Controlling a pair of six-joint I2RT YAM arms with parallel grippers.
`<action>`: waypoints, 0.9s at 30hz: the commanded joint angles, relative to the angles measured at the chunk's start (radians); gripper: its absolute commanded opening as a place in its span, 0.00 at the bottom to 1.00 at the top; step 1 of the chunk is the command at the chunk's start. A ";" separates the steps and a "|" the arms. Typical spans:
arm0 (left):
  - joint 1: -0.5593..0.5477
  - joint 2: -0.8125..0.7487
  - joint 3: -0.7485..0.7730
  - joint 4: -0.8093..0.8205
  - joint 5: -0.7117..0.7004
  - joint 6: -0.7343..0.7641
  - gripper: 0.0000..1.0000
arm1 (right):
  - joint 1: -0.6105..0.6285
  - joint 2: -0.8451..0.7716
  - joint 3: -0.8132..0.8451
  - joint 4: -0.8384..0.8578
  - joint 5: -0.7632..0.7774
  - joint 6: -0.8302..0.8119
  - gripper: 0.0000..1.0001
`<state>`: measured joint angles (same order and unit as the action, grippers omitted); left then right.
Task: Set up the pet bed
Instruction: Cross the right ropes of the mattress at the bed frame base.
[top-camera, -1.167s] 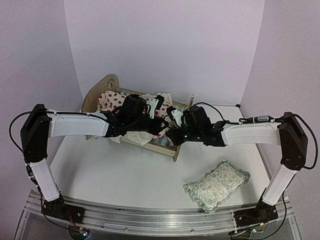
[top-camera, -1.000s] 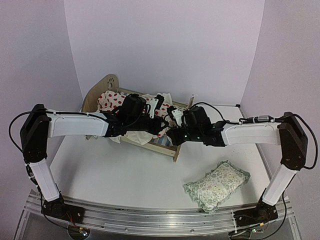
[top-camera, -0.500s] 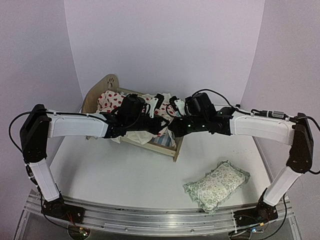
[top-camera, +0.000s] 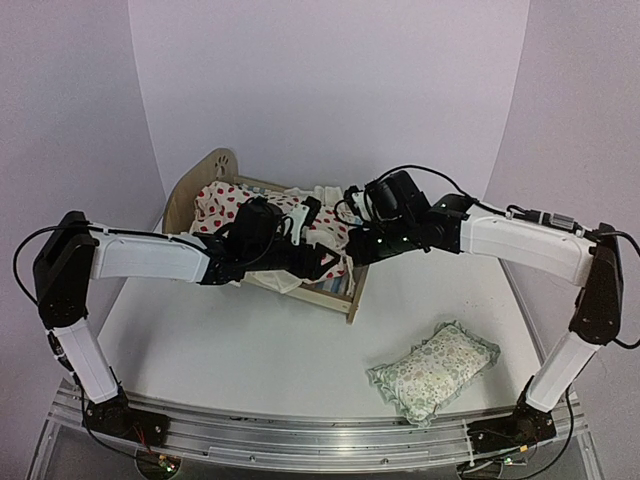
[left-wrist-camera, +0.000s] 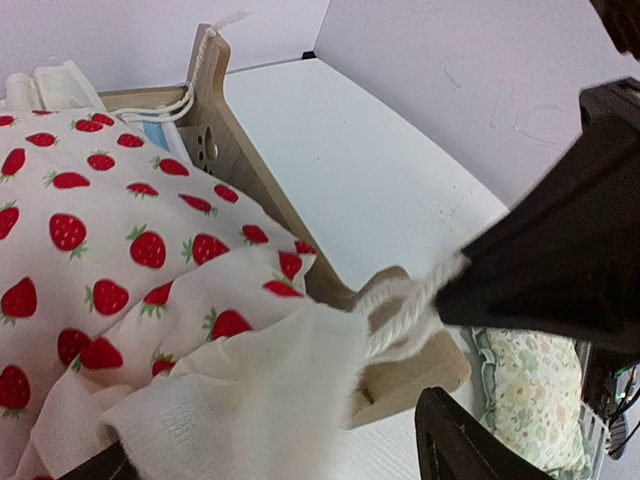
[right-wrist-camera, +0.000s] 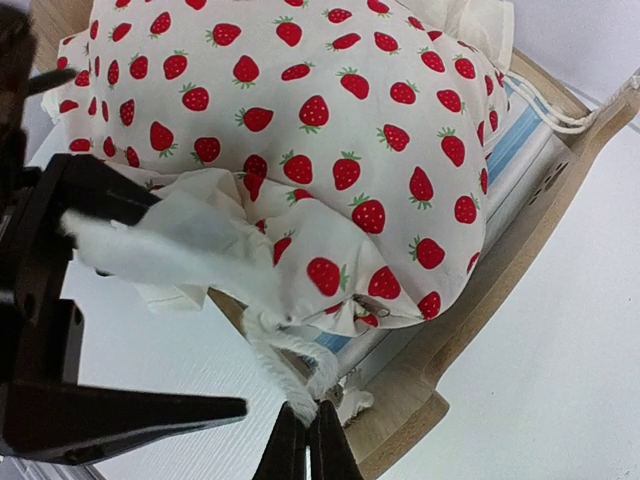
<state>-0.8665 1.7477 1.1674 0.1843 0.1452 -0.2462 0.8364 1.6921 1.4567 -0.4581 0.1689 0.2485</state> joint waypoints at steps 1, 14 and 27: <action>0.003 -0.135 -0.085 0.051 -0.027 0.035 0.77 | 0.002 0.045 0.069 -0.023 0.051 0.012 0.00; -0.001 -0.100 -0.256 0.358 0.294 0.146 0.58 | 0.002 0.072 0.114 -0.032 0.077 0.077 0.00; -0.005 0.138 -0.167 0.570 0.185 0.167 0.67 | 0.001 0.068 0.118 -0.042 0.046 0.121 0.00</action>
<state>-0.8703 1.8388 0.9382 0.6249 0.3628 -0.0994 0.8364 1.7618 1.5383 -0.4934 0.2285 0.3420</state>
